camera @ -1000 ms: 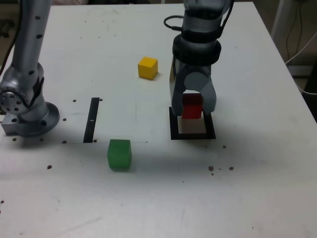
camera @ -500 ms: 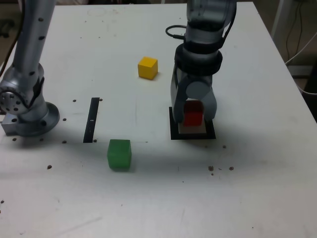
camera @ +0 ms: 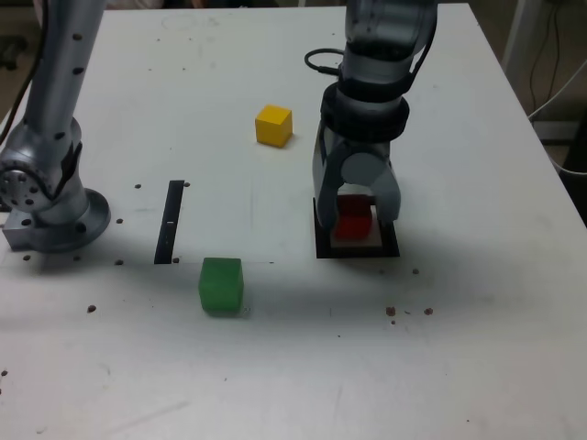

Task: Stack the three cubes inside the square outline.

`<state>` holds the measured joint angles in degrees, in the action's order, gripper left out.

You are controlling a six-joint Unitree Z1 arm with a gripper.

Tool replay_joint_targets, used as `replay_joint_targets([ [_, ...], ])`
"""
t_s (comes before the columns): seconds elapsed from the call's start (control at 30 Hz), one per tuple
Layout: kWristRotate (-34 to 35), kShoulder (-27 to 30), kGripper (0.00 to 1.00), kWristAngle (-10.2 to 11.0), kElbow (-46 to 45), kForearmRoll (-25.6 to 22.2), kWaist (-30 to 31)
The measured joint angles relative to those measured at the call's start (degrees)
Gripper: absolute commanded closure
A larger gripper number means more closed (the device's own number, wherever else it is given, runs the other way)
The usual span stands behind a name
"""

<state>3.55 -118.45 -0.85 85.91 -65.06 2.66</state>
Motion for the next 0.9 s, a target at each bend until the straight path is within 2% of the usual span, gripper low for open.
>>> replay_joint_targets([
  [0.27,-0.15,0.00,0.02,0.21,-0.14,0.04,0.00],
  [0.47,0.53,0.59,0.01,1.68,-0.22,-1.10,0.00],
  [0.73,2.06,5.23,0.01,3.44,-0.75,-1.45,0.00],
  [0.9,0.91,10.22,0.01,5.00,-2.91,-1.47,-1.09],
])
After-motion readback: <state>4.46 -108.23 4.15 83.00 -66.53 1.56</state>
